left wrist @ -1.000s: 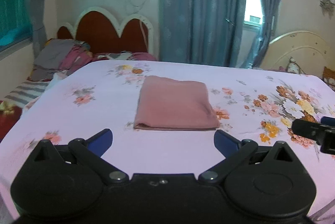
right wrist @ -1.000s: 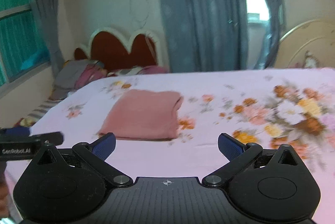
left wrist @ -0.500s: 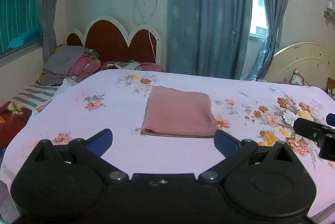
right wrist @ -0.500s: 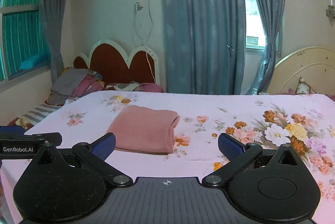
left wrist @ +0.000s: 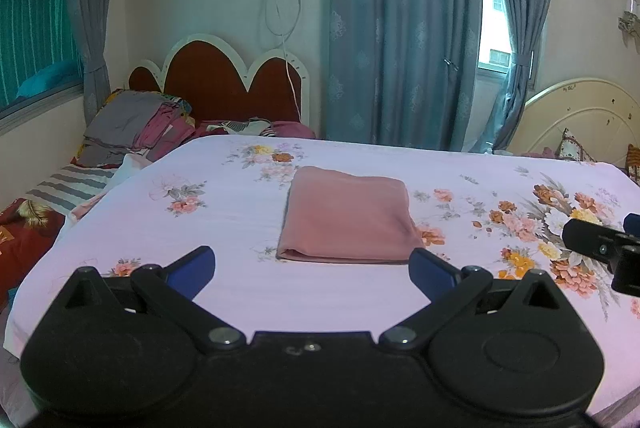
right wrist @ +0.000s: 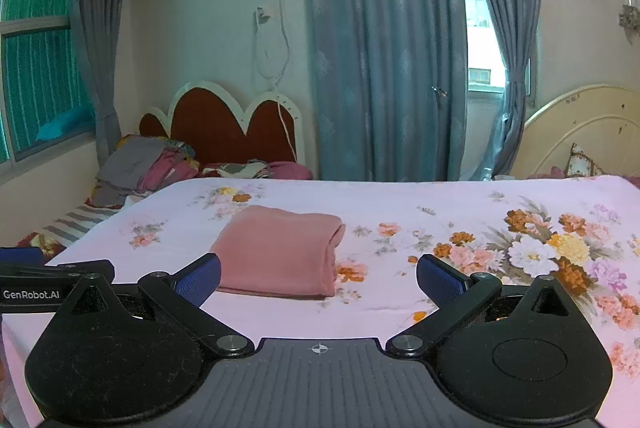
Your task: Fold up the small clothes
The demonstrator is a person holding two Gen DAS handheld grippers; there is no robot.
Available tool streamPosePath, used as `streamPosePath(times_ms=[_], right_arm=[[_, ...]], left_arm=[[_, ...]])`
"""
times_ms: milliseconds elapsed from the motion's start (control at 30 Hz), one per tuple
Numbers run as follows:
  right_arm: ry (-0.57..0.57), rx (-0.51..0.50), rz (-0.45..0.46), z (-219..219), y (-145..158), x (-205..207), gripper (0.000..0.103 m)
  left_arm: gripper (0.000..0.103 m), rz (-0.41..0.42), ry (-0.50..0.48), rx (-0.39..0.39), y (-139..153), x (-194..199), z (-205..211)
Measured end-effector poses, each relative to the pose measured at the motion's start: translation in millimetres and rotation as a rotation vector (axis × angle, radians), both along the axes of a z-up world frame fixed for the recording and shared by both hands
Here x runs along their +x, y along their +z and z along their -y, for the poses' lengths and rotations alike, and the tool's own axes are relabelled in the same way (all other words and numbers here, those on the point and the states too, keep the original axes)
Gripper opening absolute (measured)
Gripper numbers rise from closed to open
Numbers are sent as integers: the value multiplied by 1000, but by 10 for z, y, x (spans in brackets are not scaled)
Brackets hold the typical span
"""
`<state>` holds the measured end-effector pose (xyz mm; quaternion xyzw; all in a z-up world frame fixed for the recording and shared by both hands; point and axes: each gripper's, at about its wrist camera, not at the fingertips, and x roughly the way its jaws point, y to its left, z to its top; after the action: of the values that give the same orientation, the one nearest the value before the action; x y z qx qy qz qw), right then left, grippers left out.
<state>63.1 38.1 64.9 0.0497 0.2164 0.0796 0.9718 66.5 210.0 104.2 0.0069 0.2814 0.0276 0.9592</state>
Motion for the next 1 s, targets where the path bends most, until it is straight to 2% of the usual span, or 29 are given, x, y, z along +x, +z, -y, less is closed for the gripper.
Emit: streamPosePath(times_ms=[1000], right_arm=[[21, 11, -4, 7, -51, 30, 103]], left_arm=[[103, -6, 28, -3, 15, 7, -65]])
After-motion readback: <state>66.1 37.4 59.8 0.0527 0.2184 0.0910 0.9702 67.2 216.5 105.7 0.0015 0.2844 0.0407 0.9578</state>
